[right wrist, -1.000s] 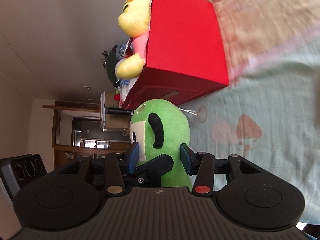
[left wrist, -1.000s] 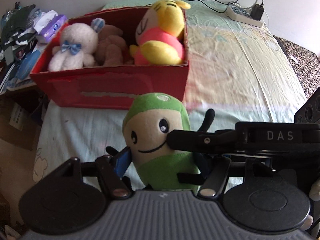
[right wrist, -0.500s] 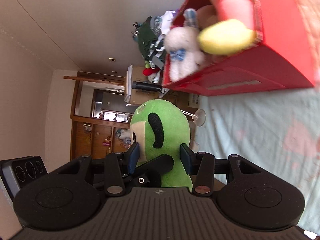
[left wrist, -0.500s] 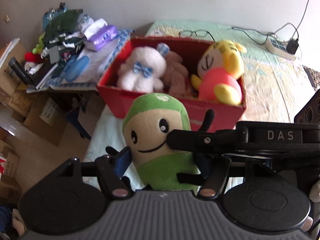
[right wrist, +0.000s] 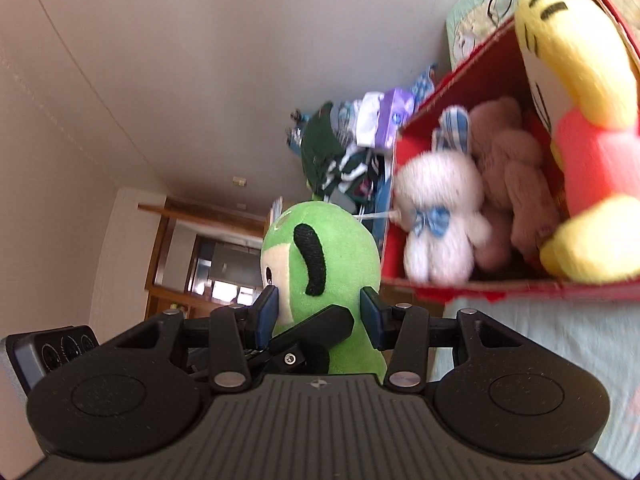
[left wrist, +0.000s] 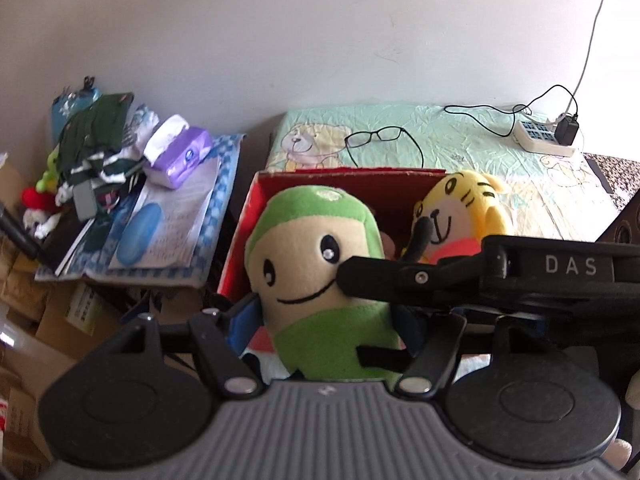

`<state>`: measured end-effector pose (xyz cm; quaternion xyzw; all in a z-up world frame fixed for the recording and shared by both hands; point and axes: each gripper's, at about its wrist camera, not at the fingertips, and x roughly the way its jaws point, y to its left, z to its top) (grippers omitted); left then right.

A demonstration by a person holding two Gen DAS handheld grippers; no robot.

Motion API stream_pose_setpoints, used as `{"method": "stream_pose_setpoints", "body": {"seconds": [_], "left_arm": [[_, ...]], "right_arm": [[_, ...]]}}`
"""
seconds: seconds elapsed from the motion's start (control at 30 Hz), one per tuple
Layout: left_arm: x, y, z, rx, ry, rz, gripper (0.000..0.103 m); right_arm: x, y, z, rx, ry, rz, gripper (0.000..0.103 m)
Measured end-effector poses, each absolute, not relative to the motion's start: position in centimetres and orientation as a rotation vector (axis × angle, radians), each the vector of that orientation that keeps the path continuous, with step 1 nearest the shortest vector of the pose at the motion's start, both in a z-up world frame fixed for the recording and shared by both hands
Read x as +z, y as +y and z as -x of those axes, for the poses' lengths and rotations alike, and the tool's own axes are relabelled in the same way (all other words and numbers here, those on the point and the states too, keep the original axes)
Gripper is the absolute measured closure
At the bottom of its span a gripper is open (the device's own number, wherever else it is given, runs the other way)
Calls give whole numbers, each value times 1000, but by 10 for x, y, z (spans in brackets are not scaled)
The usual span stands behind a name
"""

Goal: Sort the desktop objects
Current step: 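Carry the green bean doll with both tools over the red box, then lower the green bean doll into the box between bunny and tiger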

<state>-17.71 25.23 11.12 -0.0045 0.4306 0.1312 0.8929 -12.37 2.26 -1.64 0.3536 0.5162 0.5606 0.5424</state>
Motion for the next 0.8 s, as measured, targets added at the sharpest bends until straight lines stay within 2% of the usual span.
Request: {"method": "stream_pose_setpoints", "body": {"seconds": [0.4, 0.8], "left_arm": [[108, 271, 135, 88, 850, -59, 29], [90, 261, 110, -72, 806, -56, 29]], "right_arm": [[-15, 29, 110, 1167, 1095, -980, 55], [-15, 8, 103, 1001, 975, -964, 55]]}}
